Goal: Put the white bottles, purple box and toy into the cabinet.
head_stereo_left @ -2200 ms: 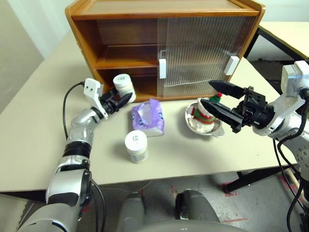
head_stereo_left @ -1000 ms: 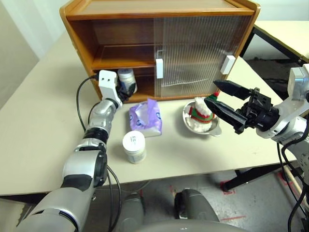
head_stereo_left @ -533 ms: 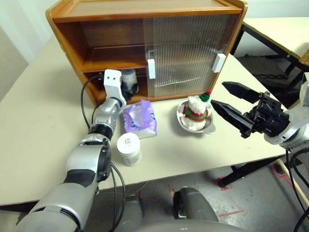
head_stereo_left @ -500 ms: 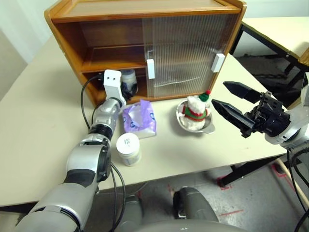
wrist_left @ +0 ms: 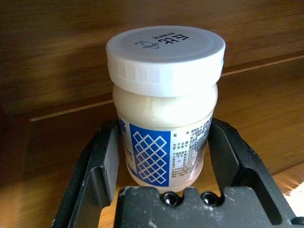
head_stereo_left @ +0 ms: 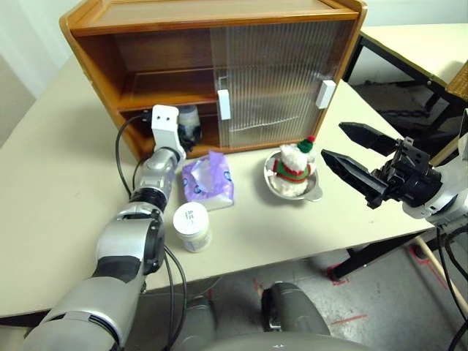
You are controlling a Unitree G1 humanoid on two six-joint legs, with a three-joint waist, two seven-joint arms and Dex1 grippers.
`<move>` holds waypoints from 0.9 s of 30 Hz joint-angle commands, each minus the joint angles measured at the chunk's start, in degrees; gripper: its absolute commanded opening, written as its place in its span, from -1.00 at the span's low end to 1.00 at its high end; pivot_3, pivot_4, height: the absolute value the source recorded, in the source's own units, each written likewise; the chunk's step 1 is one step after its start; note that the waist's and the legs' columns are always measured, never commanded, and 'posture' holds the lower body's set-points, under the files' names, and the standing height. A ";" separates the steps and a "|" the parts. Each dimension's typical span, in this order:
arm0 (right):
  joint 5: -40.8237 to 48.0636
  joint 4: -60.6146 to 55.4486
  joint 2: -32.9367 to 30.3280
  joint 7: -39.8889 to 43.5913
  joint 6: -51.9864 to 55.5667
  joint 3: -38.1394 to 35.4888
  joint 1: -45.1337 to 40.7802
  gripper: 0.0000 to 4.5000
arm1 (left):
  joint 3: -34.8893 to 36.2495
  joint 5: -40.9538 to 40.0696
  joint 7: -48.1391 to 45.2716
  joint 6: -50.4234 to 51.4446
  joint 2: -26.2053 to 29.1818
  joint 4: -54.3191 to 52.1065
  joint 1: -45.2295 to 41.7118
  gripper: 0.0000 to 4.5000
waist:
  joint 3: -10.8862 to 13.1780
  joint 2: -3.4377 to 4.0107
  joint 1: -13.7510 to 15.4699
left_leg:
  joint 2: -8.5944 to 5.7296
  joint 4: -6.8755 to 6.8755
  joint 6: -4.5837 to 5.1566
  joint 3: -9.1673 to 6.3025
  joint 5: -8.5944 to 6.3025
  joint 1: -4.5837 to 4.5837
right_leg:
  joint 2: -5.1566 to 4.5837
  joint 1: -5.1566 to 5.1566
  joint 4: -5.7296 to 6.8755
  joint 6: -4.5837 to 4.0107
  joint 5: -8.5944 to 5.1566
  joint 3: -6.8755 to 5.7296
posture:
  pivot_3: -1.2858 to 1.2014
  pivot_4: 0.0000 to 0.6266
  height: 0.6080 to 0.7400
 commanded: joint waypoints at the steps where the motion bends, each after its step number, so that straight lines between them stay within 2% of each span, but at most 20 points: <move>1: 0.42 0.18 -0.58 0.34 -0.04 0.21 -0.50 1.00 | 0.17 0.35 0.39 -0.99 0.11 -0.01 0.04 0.36 | -0.01 -0.01 -0.10 | 0.00 0.00 0.00 0.00 0.00 0.00 | 0.00 0.00 0.00 0.01 0.00 0.00 | -0.15 -1.00 1.00; 3: 0.42 0.24 -0.57 0.42 -0.03 0.29 -0.59 1.00 | 0.24 0.18 0.27 -0.67 -0.04 0.01 0.09 0.36 | -0.01 -0.02 -0.14 | 0.00 0.01 0.00 0.00 0.00 0.00 | -0.01 0.00 0.00 0.01 0.01 0.01 | -0.15 -1.00 1.00; 7: 0.31 0.56 -0.52 0.61 0.01 0.60 -1.11 1.00 | -0.09 0.29 -0.73 -0.58 -0.32 -0.06 0.12 0.98 | -0.03 -0.04 -0.14 | -0.01 0.01 0.00 0.00 0.00 0.02 | 0.00 0.01 0.03 0.01 0.01 0.01 | -0.14 -1.00 1.00; 17: -0.10 1.79 -0.35 1.75 -0.05 1.57 -2.51 1.00 | 1.46 -1.99 -5.72 -1.64 -0.62 -2.07 1.99 0.98 | -0.03 -0.05 -0.13 | -0.01 0.07 -0.01 0.00 0.00 0.09 | -0.02 0.01 0.20 0.01 0.01 0.04 | -0.12 -1.00 1.00; 27: -0.58 4.05 -0.34 3.28 -0.30 2.95 -5.08 1.00 | 2.61 -2.50 -5.48 -1.43 1.16 -7.40 7.29 0.98 | -0.04 -0.06 0.36 | -0.01 0.10 -0.01 0.00 0.00 0.11 | -0.01 0.01 0.27 0.01 0.01 0.08 | -0.09 -1.00 1.00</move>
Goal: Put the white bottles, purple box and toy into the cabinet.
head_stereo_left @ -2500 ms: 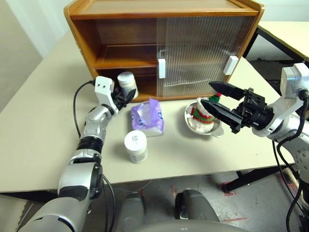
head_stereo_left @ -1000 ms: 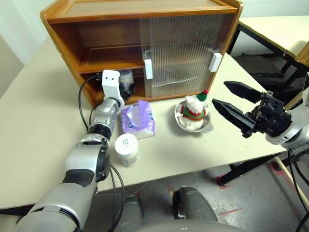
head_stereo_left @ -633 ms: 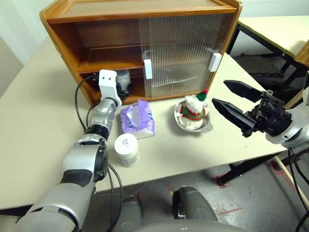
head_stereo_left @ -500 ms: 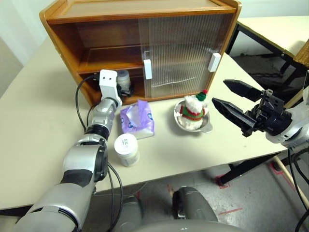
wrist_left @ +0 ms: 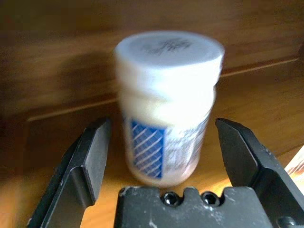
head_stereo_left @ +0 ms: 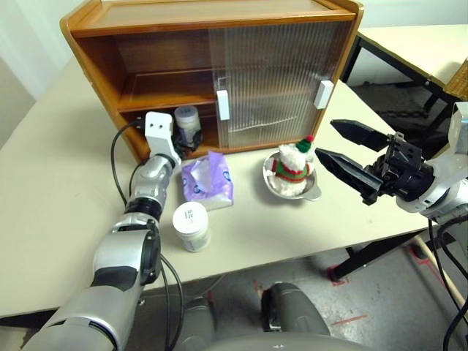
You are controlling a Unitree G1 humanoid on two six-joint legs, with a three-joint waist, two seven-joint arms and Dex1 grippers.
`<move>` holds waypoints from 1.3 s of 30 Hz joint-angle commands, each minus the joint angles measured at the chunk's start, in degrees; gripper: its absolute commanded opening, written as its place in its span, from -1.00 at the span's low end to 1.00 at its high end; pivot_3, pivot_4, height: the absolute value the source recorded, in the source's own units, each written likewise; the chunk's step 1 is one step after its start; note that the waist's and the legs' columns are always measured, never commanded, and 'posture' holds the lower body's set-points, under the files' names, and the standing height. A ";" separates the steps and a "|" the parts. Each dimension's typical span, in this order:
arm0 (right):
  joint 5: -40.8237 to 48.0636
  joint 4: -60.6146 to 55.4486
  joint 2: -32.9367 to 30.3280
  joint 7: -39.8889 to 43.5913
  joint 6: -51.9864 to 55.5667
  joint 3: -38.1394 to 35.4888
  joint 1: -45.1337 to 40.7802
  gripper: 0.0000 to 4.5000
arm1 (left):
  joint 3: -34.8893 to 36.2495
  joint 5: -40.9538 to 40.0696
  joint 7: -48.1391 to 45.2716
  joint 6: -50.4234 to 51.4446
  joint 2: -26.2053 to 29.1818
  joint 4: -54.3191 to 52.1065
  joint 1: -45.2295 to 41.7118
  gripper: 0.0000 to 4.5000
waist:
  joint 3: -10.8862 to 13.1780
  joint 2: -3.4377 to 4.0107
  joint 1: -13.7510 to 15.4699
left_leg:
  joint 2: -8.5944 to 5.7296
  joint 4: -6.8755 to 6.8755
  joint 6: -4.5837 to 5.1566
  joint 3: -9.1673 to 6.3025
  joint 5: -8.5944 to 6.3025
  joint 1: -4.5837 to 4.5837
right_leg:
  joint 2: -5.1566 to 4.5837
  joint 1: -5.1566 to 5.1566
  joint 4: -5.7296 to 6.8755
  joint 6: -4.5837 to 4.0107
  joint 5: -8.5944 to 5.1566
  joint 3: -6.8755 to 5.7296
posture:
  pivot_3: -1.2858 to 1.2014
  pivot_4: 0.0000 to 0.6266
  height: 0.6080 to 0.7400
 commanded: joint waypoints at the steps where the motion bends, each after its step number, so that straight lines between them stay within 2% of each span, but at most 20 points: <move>1: -0.47 0.95 -0.34 0.81 -0.30 0.69 -0.89 1.00 | 0.56 -1.00 -0.19 0.48 0.75 -2.98 2.20 0.98 | 0.00 0.00 0.28 | 0.00 0.01 0.00 0.00 0.00 0.00 | 0.00 0.00 0.01 0.00 0.00 0.00 | -0.09 -1.00 1.00; 11: -1.01 1.68 0.12 1.52 -0.33 1.30 -1.67 1.00 | 0.49 -2.77 -1.48 3.65 0.33 -14.59 8.76 0.98 | -0.01 -0.01 2.52 | 0.00 0.02 0.00 0.03 0.00 0.01 | 0.01 -0.01 0.01 -0.01 0.00 0.03 | -0.08 -1.00 1.00; 12: -1.07 1.73 0.16 1.54 -0.37 1.37 -1.71 1.00 | 0.58 -2.90 -1.15 4.02 0.19 -15.07 9.00 0.91 | -0.01 -0.01 2.58 | 0.00 0.02 0.00 0.03 0.00 0.01 | 0.01 -0.01 0.02 -0.01 0.00 0.04 | -0.08 -1.00 1.00; 15: -1.19 1.79 0.31 1.52 -0.39 1.54 -1.88 1.00 | 1.18 -3.19 0.38 4.76 -0.26 -14.82 8.81 0.56 | -0.02 -0.03 2.83 | 0.00 0.03 0.00 0.02 0.00 0.00 | 0.01 -0.01 0.02 -0.02 0.01 0.02 | -0.08 -1.00 1.00; 23: -0.96 1.32 0.25 1.05 -0.12 1.54 -2.08 1.00 | 0.92 -2.43 4.52 4.22 -2.69 -11.99 6.44 -0.87 | -0.06 -0.07 2.78 | 0.00 0.06 0.00 0.03 0.00 0.00 | 0.01 0.00 0.02 -0.01 0.01 0.03 | -0.09 -1.00 1.00; 24: -0.88 1.21 0.23 0.95 -0.05 1.49 -2.04 1.00 | 0.86 -2.29 5.06 4.09 -3.08 -11.43 6.17 -0.99 | -0.07 -0.08 2.78 | 0.00 0.06 0.00 0.02 0.00 0.00 | 0.01 0.00 0.02 -0.01 0.01 0.03 | -0.09 -1.00 1.00; 39: -0.21 -0.18 -0.13 -0.35 0.23 0.73 -0.71 1.00 | 2.38 -2.09 12.57 1.38 -2.82 -5.95 2.72 -0.99 | -0.10 -0.14 2.52 | -0.01 0.07 0.00 0.02 0.00 0.00 | 0.02 0.00 0.02 0.00 0.01 0.03 | -0.11 -1.00 1.00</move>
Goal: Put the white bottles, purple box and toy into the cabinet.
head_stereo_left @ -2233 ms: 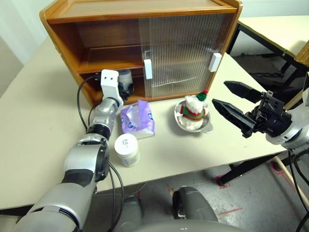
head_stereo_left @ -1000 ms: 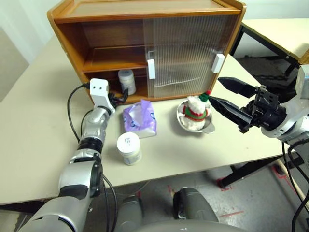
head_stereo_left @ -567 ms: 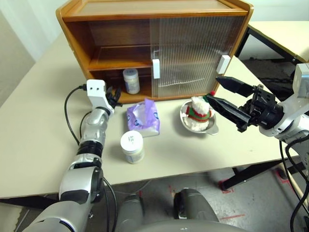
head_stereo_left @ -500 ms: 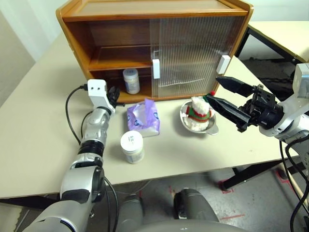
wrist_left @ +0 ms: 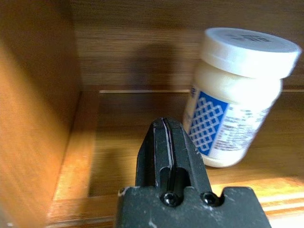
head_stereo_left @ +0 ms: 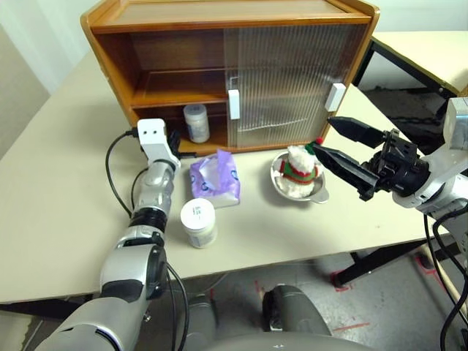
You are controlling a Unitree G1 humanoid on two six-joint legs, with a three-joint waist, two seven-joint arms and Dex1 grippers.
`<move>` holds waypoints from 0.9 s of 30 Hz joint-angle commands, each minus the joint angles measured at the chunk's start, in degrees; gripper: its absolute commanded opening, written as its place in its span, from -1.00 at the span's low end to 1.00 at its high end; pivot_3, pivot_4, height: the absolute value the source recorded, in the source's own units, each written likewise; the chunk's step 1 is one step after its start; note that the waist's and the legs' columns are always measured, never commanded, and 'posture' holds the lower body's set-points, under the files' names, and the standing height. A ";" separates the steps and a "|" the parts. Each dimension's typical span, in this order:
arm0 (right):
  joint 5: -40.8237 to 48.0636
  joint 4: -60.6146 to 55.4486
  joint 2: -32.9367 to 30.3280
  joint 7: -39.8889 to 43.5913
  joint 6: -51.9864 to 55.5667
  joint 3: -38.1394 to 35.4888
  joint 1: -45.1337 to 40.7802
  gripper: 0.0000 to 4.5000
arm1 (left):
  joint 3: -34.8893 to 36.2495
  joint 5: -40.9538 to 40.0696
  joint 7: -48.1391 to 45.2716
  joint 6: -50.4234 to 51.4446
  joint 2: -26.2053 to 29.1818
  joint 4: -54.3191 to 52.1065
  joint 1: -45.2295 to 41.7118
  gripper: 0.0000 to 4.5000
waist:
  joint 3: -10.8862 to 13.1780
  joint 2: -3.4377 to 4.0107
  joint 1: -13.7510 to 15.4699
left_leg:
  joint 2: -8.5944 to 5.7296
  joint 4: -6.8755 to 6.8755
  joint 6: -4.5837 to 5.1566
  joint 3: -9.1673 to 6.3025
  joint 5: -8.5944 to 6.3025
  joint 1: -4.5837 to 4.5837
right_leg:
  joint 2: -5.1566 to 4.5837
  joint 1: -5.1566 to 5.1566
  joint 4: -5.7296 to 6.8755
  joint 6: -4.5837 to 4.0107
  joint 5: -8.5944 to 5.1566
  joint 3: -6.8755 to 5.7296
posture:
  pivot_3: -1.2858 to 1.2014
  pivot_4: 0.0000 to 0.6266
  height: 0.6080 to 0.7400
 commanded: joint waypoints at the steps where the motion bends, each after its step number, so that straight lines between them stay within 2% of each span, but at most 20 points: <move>1: 0.32 -0.98 -0.52 -0.35 0.20 -0.49 0.35 1.00 | 0.50 -0.06 1.10 -0.80 0.43 2.51 -1.82 -0.99 | 0.00 0.00 0.01 | 0.00 0.00 0.00 0.00 0.00 0.00 | 0.00 0.00 0.00 0.00 0.00 0.00 | -0.11 -1.00 1.00; 16: 0.64 -1.75 -0.55 -1.25 0.32 -0.48 0.39 1.00 | -0.19 1.08 2.78 -1.81 -0.87 12.32 -9.29 -0.99 | -0.01 -0.01 0.07 | -0.01 0.00 0.00 -0.02 0.00 0.00 | -0.02 0.01 0.00 0.00 0.00 -0.04 | -0.12 -1.00 1.00; 27: 1.06 -2.63 -0.76 -2.18 0.32 -0.80 0.89 1.00 | -1.33 2.18 0.99 -1.48 -2.16 14.96 -11.38 -0.99 | -0.01 -0.02 -0.15 | -0.08 0.03 -0.01 -0.01 0.00 -0.03 | -0.13 0.04 -0.03 0.07 0.04 -0.07 | -0.14 -1.00 1.00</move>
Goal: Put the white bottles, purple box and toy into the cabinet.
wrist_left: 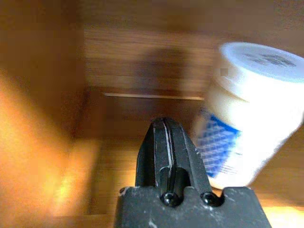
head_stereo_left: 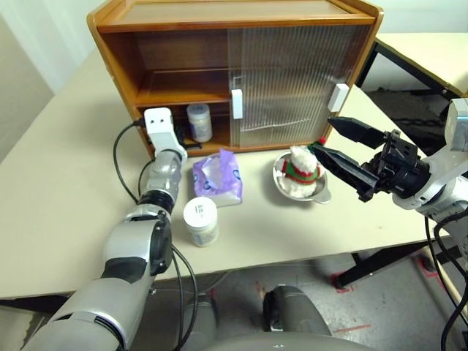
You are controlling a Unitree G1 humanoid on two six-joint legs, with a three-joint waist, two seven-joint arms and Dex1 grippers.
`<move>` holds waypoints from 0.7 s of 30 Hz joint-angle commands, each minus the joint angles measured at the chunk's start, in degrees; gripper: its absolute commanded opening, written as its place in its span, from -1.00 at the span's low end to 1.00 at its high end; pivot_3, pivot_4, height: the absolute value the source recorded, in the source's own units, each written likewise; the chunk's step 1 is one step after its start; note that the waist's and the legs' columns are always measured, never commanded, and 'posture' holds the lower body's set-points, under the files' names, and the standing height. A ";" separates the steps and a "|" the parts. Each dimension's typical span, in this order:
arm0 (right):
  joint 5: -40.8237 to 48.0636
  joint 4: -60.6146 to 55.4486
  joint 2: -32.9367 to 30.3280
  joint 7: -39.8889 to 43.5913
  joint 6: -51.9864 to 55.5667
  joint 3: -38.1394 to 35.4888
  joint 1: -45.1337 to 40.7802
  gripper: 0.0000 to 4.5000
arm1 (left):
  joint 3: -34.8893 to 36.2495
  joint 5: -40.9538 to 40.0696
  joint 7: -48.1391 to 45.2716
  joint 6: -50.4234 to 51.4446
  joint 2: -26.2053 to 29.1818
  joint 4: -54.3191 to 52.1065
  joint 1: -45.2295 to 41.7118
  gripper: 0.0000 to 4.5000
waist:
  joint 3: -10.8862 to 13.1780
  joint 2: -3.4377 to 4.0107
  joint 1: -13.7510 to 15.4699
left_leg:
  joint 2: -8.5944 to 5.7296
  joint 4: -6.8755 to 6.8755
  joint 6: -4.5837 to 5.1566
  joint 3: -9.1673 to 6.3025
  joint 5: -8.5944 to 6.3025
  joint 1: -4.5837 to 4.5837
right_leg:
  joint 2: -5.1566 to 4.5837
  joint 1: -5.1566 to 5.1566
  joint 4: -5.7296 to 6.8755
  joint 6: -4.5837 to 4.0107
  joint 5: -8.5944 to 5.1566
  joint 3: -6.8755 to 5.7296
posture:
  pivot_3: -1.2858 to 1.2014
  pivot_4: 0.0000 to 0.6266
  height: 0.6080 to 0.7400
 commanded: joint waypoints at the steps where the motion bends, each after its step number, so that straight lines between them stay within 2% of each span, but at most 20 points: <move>1: 0.56 -1.07 -0.75 -0.30 0.31 -0.81 0.38 1.00 | -0.86 1.32 -0.89 0.30 -0.52 1.61 -1.59 -0.99 | 0.00 0.00 -0.11 | 0.00 -0.02 0.00 0.00 0.00 0.00 | 0.00 -0.01 -0.01 0.00 0.00 0.00 | -0.14 -1.00 1.00; 21: 1.18 -2.41 -1.35 -1.41 0.25 -1.81 1.51 1.00 | -1.31 2.73 -2.62 1.70 -2.65 3.18 -2.74 -0.99 | 0.00 -0.01 -1.57 | 0.01 -0.06 0.00 -0.01 0.00 -0.01 | 0.02 -0.03 -0.02 -0.01 -0.01 0.01 | -0.16 -1.00 1.00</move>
